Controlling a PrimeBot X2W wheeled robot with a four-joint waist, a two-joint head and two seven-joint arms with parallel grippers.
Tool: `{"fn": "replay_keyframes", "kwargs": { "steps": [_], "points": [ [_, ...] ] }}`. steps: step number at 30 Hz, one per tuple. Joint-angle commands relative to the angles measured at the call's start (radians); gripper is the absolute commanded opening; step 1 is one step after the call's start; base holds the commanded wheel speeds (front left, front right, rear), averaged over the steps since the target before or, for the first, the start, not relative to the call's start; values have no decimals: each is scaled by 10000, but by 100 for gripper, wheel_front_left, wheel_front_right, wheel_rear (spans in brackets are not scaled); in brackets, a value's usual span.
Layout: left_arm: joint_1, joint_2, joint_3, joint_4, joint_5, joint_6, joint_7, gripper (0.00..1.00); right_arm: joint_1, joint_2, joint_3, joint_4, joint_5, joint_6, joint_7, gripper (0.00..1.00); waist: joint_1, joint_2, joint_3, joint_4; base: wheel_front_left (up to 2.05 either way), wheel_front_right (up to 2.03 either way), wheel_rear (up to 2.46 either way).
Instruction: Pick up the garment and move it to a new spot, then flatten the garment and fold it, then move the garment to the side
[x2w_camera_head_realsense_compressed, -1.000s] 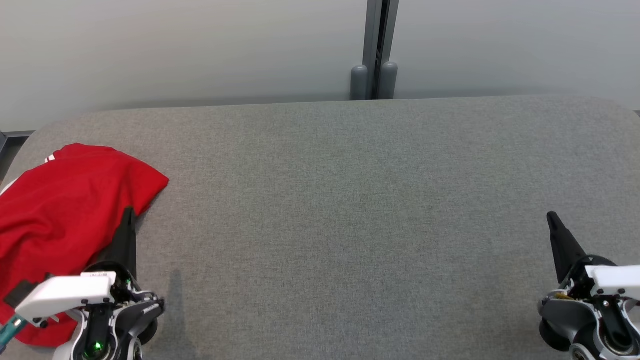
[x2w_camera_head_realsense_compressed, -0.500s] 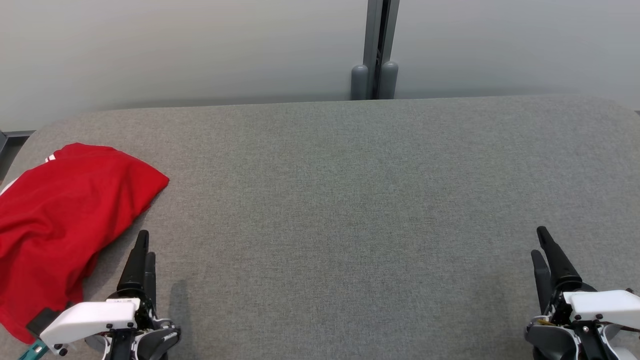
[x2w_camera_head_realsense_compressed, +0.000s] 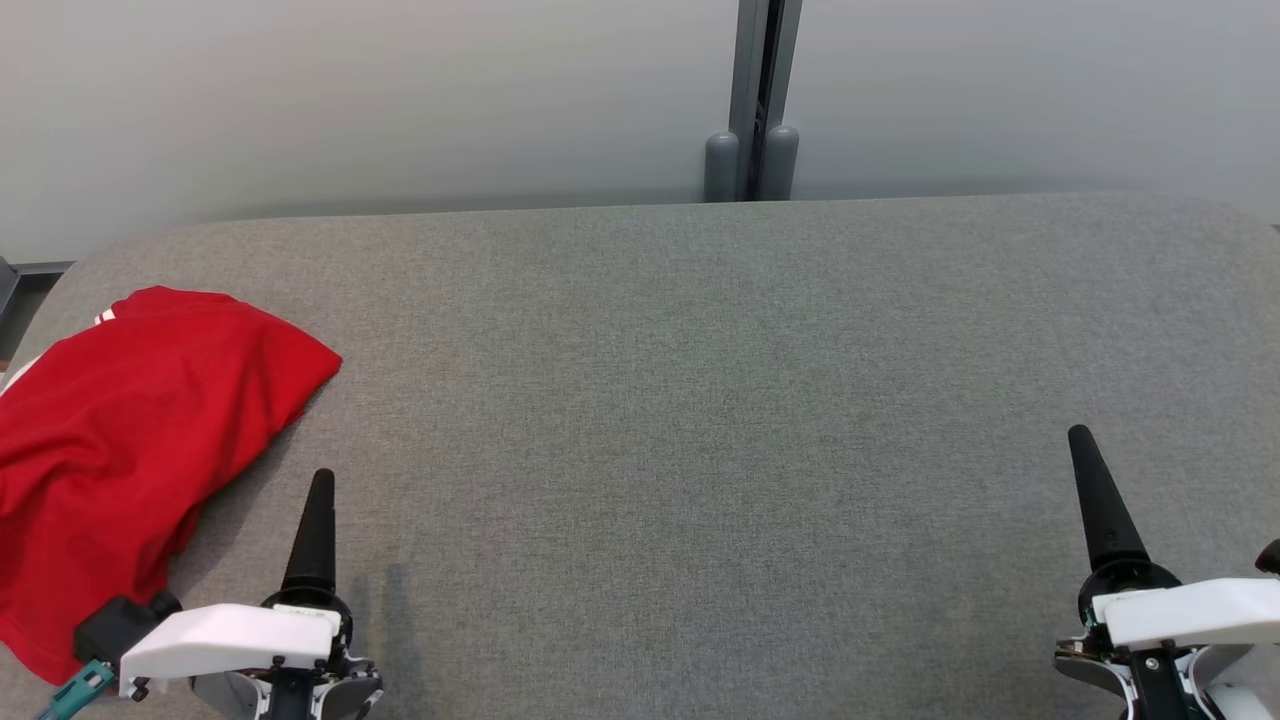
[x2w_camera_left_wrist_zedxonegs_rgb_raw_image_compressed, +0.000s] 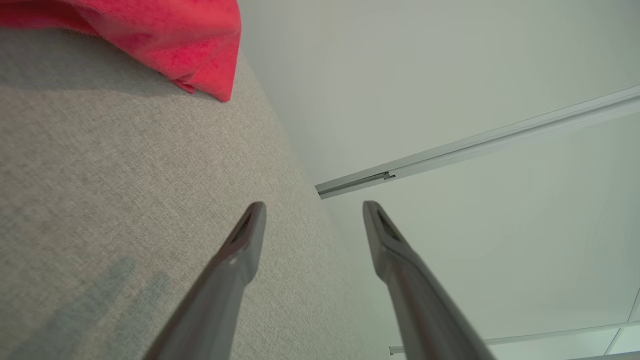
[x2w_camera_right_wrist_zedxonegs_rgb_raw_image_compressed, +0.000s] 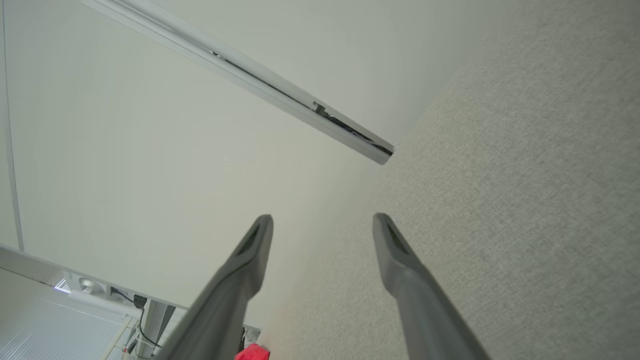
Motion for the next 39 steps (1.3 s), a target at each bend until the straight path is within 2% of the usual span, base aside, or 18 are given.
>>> {"fn": "replay_keyframes", "kwargs": {
  "steps": [1,18,26,39],
  "points": [
    [-90,104,-99,-155,584,9,-129,100,-4,-17,-214,-237,-894,7,-36,100,0,0,-8,-1,0,0,0],
    [260,146,-345,33,3857,-74,-757,100,322,161,-1068,103,-5031,11,-75,100,0,0,-59,9,0,0,0],
    [469,345,-564,-24,5595,131,-1018,100,449,301,-1389,358,-6598,13,-91,100,0,0,-104,34,0,0,0],
    [640,659,-868,-282,7350,297,-1400,100,651,515,-1884,579,-8783,15,-113,100,0,0,-143,77,0,0,0]
  ]
}}
